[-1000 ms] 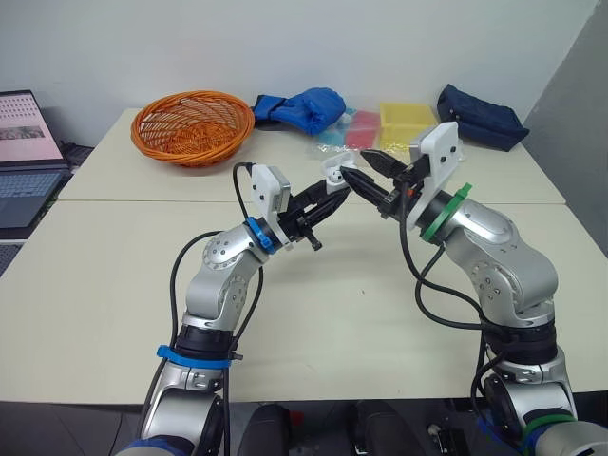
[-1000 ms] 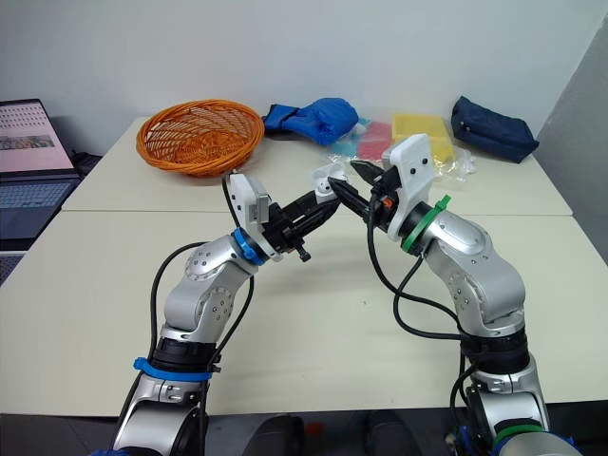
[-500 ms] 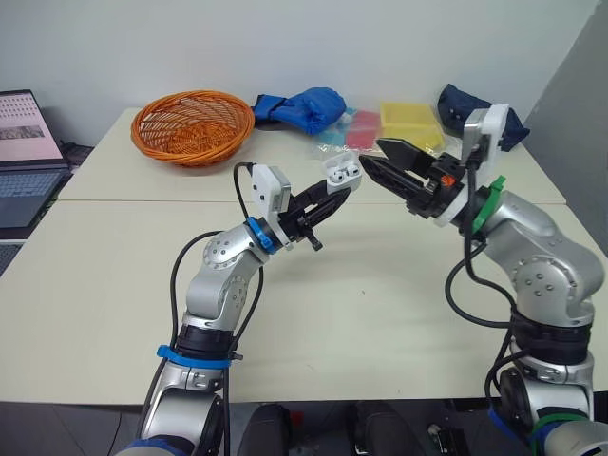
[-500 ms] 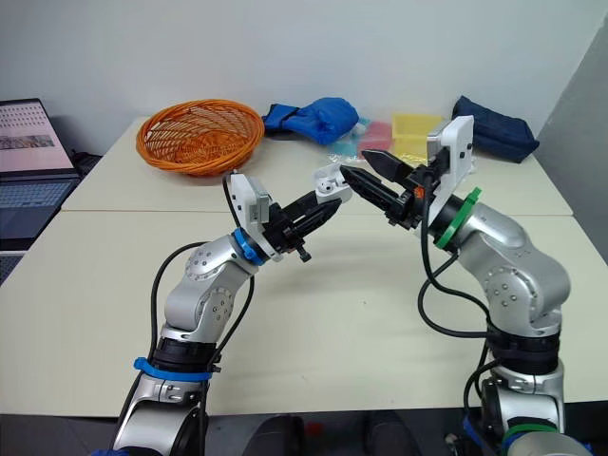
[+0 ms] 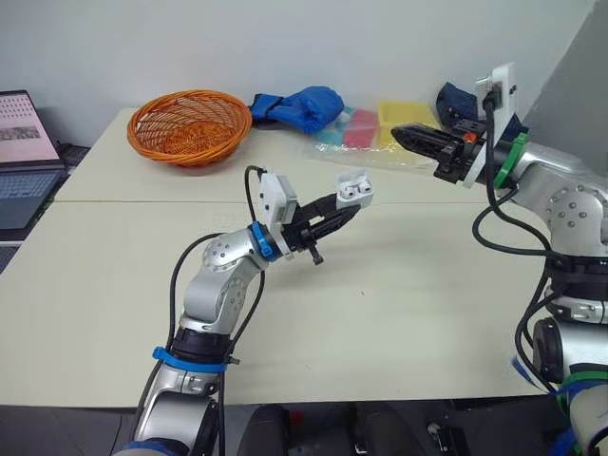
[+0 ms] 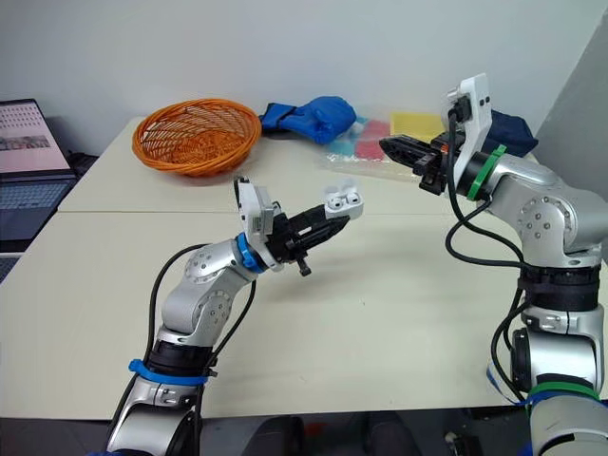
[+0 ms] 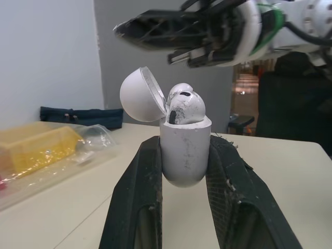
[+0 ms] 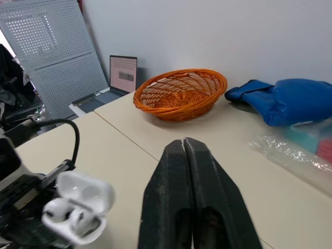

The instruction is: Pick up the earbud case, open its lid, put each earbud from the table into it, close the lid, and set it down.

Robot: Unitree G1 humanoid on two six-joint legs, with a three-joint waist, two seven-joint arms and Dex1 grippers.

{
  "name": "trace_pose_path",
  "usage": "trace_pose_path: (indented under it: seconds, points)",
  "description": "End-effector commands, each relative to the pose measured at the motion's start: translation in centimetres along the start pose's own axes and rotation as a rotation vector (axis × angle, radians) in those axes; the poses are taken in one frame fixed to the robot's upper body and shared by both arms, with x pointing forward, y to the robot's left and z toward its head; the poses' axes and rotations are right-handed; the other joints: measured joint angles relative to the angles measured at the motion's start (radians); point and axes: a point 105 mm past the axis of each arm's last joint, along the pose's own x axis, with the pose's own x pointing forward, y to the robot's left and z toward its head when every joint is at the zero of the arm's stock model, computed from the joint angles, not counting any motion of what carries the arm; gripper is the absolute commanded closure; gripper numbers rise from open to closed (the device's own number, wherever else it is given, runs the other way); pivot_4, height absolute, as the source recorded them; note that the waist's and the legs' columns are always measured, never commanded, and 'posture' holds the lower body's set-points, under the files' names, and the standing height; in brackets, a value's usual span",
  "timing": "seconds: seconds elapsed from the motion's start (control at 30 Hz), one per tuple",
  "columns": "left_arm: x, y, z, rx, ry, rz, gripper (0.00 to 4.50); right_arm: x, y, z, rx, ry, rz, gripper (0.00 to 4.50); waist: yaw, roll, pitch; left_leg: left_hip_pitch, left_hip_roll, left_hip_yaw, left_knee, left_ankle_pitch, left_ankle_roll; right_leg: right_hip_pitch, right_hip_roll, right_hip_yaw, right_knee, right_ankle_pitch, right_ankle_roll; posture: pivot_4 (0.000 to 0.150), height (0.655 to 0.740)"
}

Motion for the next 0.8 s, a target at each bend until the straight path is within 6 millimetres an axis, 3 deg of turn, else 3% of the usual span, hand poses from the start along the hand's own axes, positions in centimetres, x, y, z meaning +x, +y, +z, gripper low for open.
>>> trace_pose_path:
  seconds: [0.03,0.1,0.33,0.57,0.8]
  points:
    - [0.4,-1.0,1.2,0.032,-0.039,-0.048,3.72,0.6,-0.1,-1.2,0.013,0.065,0.013,4.47,0.000,0.000,0.000,-0.001,0.000,0.000,0.000,0.000,0.000,-0.001,0.000,0.000,0.000,0.000,0.000,0.150,0.7400]
    - [0.5,-1.1,0.9,0.049,-0.020,-0.055,3.72,1.1,0.3,-1.2,0.032,0.077,0.025,4.47,0.000,0.000,0.000,-0.001,0.000,0.000,0.000,0.000,0.000,-0.001,0.000,0.000,0.000,0.000,0.000,0.150,0.7400]
    - [0.6,-1.3,0.2,0.058,-0.004,-0.061,3.72,2.2,4.7,-0.1,0.026,0.085,0.193,4.47,0.000,0.000,0.000,-0.002,0.000,0.000,0.000,0.000,0.000,-0.002,0.000,-0.001,0.000,0.000,0.000,0.150,0.7400]
    - [0.9,-1.0,0.2,0.060,-0.011,-0.039,3.72,0.9,6.1,-1.0,-0.025,0.158,0.222,4.47,0.003,0.000,0.000,-0.003,0.000,0.000,0.001,0.000,0.000,-0.002,0.000,-0.001,0.000,0.000,0.000,0.150,0.7400]
    - [0.9,-0.8,0.5,0.052,-0.028,-0.032,3.72,-0.3,6.2,-2.0,-0.059,0.208,0.191,4.47,0.002,0.000,0.000,-0.003,0.000,-0.001,0.001,0.000,0.000,-0.002,0.000,-0.001,0.000,0.000,0.000,0.150,0.7400]
